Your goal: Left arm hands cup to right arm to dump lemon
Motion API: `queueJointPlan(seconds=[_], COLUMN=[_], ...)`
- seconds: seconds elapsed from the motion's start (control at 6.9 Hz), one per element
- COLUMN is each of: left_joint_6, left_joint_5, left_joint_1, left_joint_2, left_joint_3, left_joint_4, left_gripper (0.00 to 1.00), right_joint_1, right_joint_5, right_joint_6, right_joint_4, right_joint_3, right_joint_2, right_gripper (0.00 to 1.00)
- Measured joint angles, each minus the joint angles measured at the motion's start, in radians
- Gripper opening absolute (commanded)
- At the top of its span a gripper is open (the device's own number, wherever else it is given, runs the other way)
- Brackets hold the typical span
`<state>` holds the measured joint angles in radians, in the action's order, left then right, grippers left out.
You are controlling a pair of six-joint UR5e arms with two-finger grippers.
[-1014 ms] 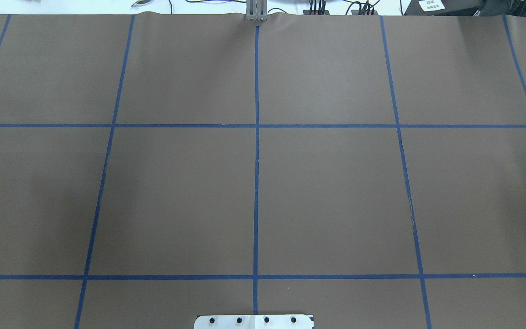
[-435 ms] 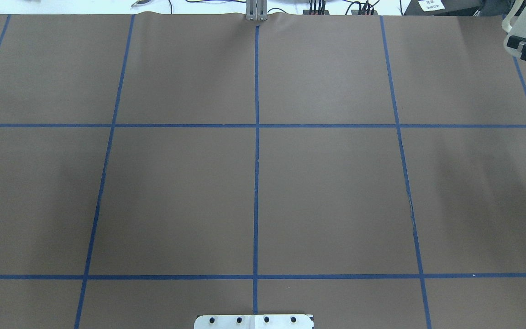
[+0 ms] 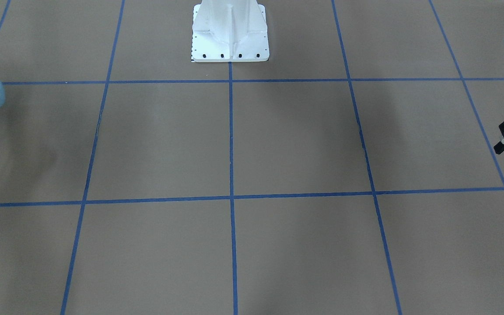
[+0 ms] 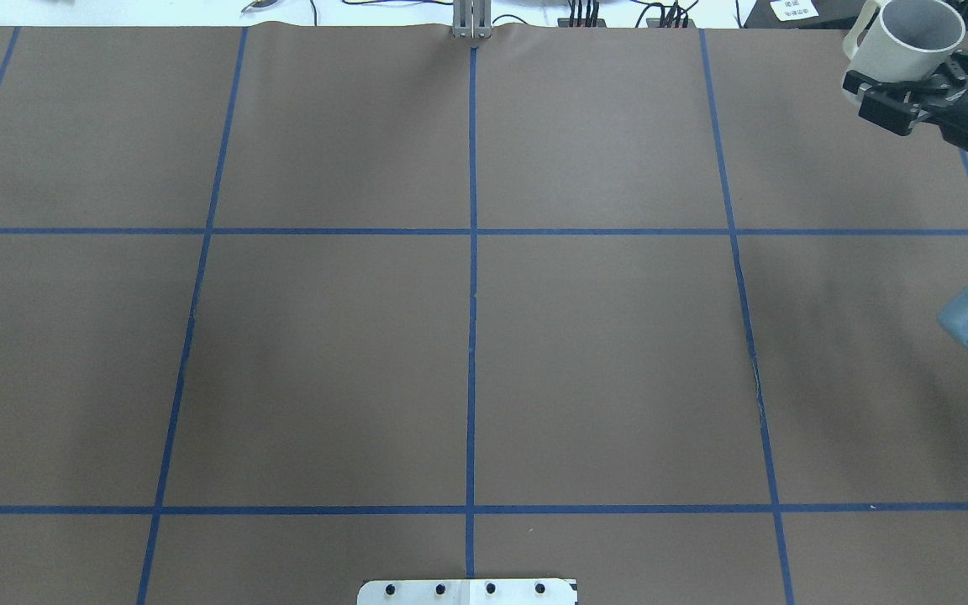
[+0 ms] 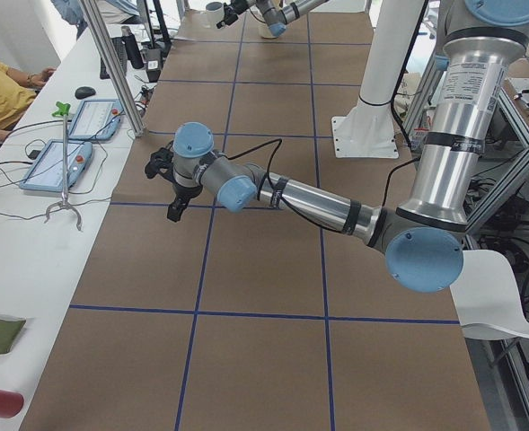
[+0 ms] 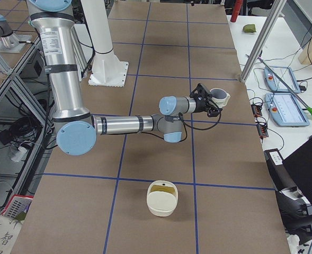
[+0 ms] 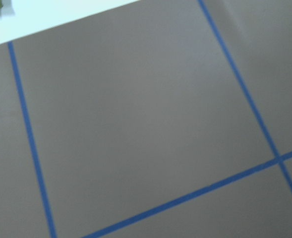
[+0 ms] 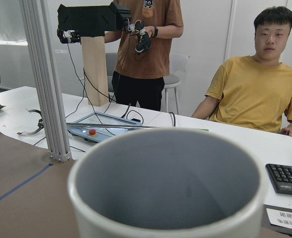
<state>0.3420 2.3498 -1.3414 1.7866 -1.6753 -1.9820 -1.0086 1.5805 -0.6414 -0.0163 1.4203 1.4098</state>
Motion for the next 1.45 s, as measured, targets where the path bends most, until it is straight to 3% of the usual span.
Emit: queueJointPlan(seconds=[0.29,0.58,0.72,1.01,1.16,1.45], left_joint_6=[0.289,0.649,0.8,1.096,1.209,1.322], left_joint_5=[0.001,-0.004,-0.004,-0.007,-0.013,-0.114], left_joint_1=[0.063,0.151,0.193,0.284,0.316,0.38], left_joint_2=[0.056,0.143,0.21,0.379,0.456,0.557], left_joint_3=[-0.01,-0.006,0.004,0.074,0.122,0.184], left_joint_4=[-0.062,-0.155,-0.162,-0.155,-0.154,-0.155], left_gripper=[1.0,1.0,1.0,1.0,1.0,1.0], right_joint_1=[0.157,0.305,0.345,0.38,0.394,0.421], right_joint_5=[-0.203,-0.413,-0.477,-0.533,-0.555,-0.599], right_joint_6=[0.096,0.168,0.189,0.197,0.196,0.195], right_joint_4=[0.032,0.204,0.329,0.512,0.55,0.571], right_joint_3=[-0.004,-0.012,-0.013,-0.022,-0.047,-0.135], right_joint_2=[-0.072,-0.222,-0.3,-0.406,-0.452,-0.555], right_gripper=[0.0,0.0,0.0,0.0,0.0,0.0])
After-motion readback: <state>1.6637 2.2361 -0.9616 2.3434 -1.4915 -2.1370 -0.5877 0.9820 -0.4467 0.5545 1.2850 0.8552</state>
